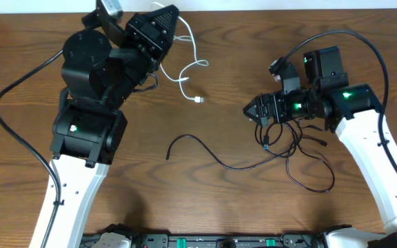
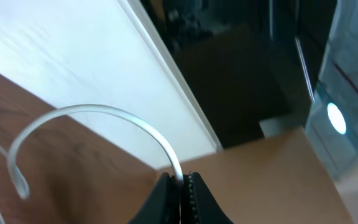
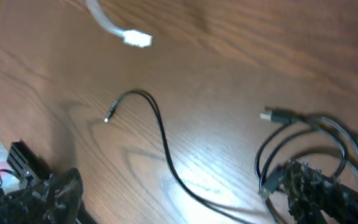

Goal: Untangle cables

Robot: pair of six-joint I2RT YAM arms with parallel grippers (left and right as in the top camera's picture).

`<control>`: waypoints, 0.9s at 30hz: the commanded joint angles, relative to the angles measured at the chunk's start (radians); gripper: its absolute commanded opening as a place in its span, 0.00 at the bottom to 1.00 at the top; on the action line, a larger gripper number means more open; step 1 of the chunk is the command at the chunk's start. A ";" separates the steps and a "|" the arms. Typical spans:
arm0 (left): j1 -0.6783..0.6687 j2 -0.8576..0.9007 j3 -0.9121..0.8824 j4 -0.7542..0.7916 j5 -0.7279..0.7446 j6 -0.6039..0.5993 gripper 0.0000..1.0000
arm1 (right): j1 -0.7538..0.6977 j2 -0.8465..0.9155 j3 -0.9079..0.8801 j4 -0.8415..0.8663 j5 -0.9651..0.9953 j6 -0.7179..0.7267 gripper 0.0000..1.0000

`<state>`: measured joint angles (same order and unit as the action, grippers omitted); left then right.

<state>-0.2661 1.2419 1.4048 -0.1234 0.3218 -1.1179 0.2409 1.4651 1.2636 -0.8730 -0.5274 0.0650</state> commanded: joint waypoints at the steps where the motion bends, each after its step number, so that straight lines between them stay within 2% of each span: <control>1: 0.022 0.008 0.011 0.022 -0.113 0.024 0.07 | 0.003 -0.006 -0.045 0.024 0.021 0.094 0.99; 9: 0.043 0.144 0.027 0.353 -0.178 0.024 0.07 | 0.003 -0.006 -0.141 0.124 0.021 0.187 0.99; 13: 0.058 0.254 0.110 0.327 -0.291 0.078 0.07 | 0.003 -0.006 -0.174 0.145 0.021 0.190 0.99; 19: 0.067 0.469 0.256 0.214 -0.357 0.361 0.07 | 0.003 -0.006 -0.217 0.164 0.025 0.190 0.99; 27: 0.064 0.665 0.271 0.334 -0.356 0.357 0.07 | 0.003 -0.006 -0.238 0.213 0.028 0.204 0.99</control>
<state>-0.2020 1.8584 1.6489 0.1745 -0.0113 -0.7883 0.2409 1.4651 1.0313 -0.6769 -0.4999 0.2493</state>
